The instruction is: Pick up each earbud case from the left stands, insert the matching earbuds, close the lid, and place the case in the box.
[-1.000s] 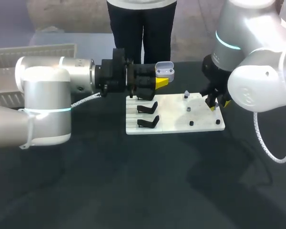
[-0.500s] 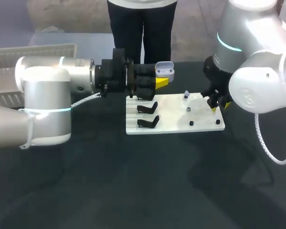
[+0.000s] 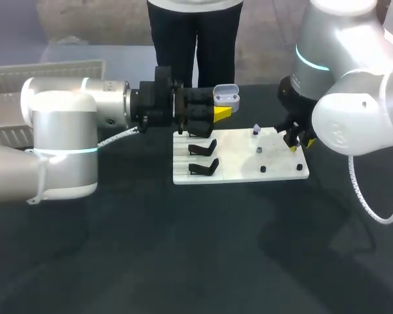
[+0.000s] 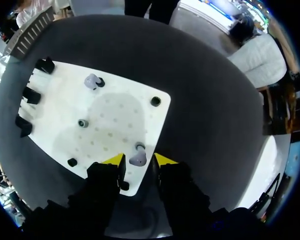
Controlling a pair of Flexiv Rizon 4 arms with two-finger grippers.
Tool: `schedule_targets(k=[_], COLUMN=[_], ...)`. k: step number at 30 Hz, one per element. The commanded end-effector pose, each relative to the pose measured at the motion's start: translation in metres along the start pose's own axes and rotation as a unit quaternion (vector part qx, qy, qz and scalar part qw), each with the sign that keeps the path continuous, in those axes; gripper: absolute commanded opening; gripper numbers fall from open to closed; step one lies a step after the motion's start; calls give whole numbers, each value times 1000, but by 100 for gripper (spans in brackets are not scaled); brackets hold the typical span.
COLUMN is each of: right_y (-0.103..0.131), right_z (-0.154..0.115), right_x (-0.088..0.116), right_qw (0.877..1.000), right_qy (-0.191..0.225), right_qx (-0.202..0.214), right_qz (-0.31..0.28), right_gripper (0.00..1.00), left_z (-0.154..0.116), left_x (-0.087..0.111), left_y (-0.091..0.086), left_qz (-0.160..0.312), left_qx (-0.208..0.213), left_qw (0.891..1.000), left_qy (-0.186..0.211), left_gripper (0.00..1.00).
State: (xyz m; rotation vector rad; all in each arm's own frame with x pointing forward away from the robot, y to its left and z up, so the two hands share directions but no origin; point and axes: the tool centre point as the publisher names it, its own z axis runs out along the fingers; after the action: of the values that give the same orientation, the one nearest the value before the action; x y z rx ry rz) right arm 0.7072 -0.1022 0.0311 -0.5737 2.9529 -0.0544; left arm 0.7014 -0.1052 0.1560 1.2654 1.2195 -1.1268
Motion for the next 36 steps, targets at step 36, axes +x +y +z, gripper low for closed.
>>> schedule_targets(k=[36], right_y=[31], right_z=[-135], right_x=[4], right_qw=[999], right_qy=[0], right_qx=[31], right_qz=[-33], right_gripper=[0], left_z=[0], left_x=[1], left_y=[-1], left_qz=[2], left_qx=[-3], left_qw=[1000], left_qy=[-2], left_gripper=[0])
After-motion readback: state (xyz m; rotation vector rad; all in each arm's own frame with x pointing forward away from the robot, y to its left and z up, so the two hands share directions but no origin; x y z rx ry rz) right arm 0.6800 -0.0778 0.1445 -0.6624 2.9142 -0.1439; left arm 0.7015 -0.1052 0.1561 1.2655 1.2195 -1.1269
